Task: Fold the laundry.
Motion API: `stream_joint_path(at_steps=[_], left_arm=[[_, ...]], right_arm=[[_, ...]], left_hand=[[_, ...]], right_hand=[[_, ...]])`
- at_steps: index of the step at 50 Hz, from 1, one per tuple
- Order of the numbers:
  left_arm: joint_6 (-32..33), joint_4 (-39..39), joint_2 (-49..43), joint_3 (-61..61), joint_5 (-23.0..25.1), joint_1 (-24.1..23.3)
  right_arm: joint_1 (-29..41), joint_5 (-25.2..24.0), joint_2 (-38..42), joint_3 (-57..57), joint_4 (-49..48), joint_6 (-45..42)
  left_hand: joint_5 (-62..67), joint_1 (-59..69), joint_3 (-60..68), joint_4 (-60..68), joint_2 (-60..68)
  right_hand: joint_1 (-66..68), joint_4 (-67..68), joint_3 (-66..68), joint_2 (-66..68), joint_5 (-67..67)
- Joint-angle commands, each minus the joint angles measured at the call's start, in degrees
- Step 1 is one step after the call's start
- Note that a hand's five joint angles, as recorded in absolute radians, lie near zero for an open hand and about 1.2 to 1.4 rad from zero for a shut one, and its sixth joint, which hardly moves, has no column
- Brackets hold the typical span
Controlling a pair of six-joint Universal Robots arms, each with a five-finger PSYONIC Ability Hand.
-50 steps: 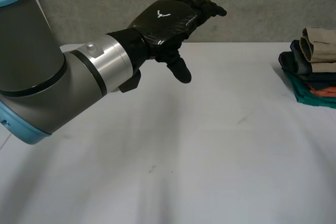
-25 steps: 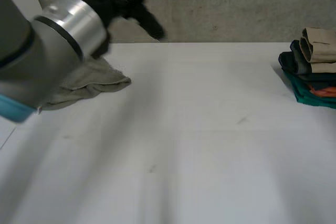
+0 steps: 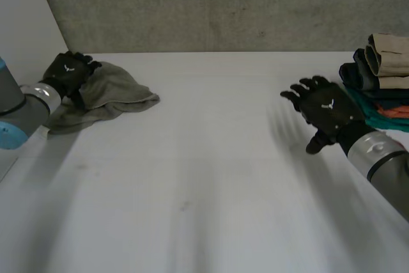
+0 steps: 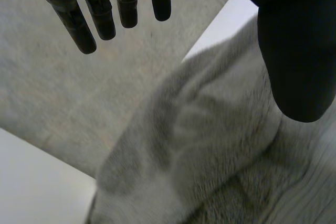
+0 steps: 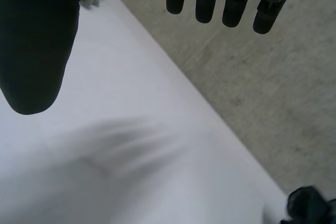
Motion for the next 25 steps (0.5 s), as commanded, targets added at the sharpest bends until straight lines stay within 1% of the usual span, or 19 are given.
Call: stream_joint_path(at_steps=[1, 3, 7, 10, 11, 12, 13, 15, 18, 20, 22, 23, 25], left_arm=[[-2.0, 0.5, -10.4, 10.4, 0.2, 1.3], [-2.2, 0.7, -11.7, 12.0, 0.3, 1.3], [-3.5, 0.8, -14.5, 14.8, 1.4, 1.3], [-5.5, 1.0, -16.2, 16.2, 2.8, 1.2], [-5.9, 1.2, -16.5, 16.3, 3.0, 1.1], [-6.4, 1.6, -16.5, 16.8, 2.9, 0.8], [-6.6, 2.0, -16.5, 16.9, 2.4, 0.7], [-7.1, 3.1, -16.2, 17.0, 1.4, 0.2], [-8.5, 4.6, -13.5, 15.1, -3.6, -2.2], [-11.3, 5.4, -8.1, 12.2, -7.6, -4.1], [-13.7, 6.2, -3.9, 9.1, -9.0, -5.0], [-16.1, 7.5, 0.3, 5.3, -8.9, -5.9], [-18.8, 9.4, 4.4, 1.3, -8.6, -6.8]], right_arm=[[-0.6, 0.0, 2.8, 1.8, -0.5, 0.1], [-0.6, 0.0, 3.4, 1.8, -0.6, 0.2], [-0.3, 0.0, 3.8, 1.8, -0.8, 0.0], [-0.2, 0.1, 4.3, 1.8, -0.8, 0.0], [-0.2, 0.1, 4.3, 1.8, -0.9, 0.0], [-0.1, 0.1, 4.3, 1.9, -0.9, 0.0], [-0.1, 0.2, 4.3, 1.9, -0.9, 0.0], [-0.2, 0.4, 4.3, 2.0, -0.9, 0.0], [-0.3, 1.0, 4.3, 2.0, -1.0, 0.0], [-0.1, 1.2, 4.3, 2.0, -1.0, 0.0], [-0.1, 1.4, 4.2, 2.1, -1.0, 0.1], [-0.2, 1.4, 4.2, 2.1, -1.0, 0.1], [-0.3, 1.4, 4.2, 2.1, -1.0, 0.1]], left_hand=[[0.1, 2.2, 0.6, 1.2, 1.0], [0.6, 2.8, 1.1, 1.7, 1.5], [10.5, 12.7, 11.0, 11.6, 11.5], [22.3, 24.4, 22.8, 23.4, 23.2], [29.0, 31.1, 29.5, 30.1, 29.9], [52.5, 54.7, 53.0, 53.6, 53.5], [66.9, 69.1, 67.4, 68.0, 67.8], [67.2, 69.3, 67.7, 68.3, 68.1], [67.2, 69.3, 67.7, 68.3, 68.1], [67.2, 69.3, 67.7, 68.3, 68.1], [67.2, 69.3, 67.7, 68.3, 68.1], [67.2, 69.3, 67.7, 68.3, 68.1], [67.2, 69.3, 67.7, 68.3, 68.1]], right_hand=[[-2.8, -2.2, -2.1, -2.1, -2.7], [-2.8, -2.2, -2.1, -2.1, -2.7], [-2.8, -2.2, -2.1, -2.1, -2.7], [-2.8, -2.2, -2.1, -2.1, -2.7], [-2.8, -2.2, -2.1, -2.1, -2.7], [-2.8, -2.2, -2.1, -2.1, -2.7], [-2.8, -2.2, -2.1, -2.1, -2.7], [-2.8, -2.2, -2.1, -2.1, -2.7], [-2.8, -2.2, -2.1, -2.1, -2.7], [-2.8, -2.2, -2.1, -2.1, -2.7], [-2.8, -2.2, -2.1, -2.1, -2.7], [-2.8, -2.2, -2.1, -2.1, -2.7], [-2.8, -2.2, -2.1, -2.1, -2.7]])
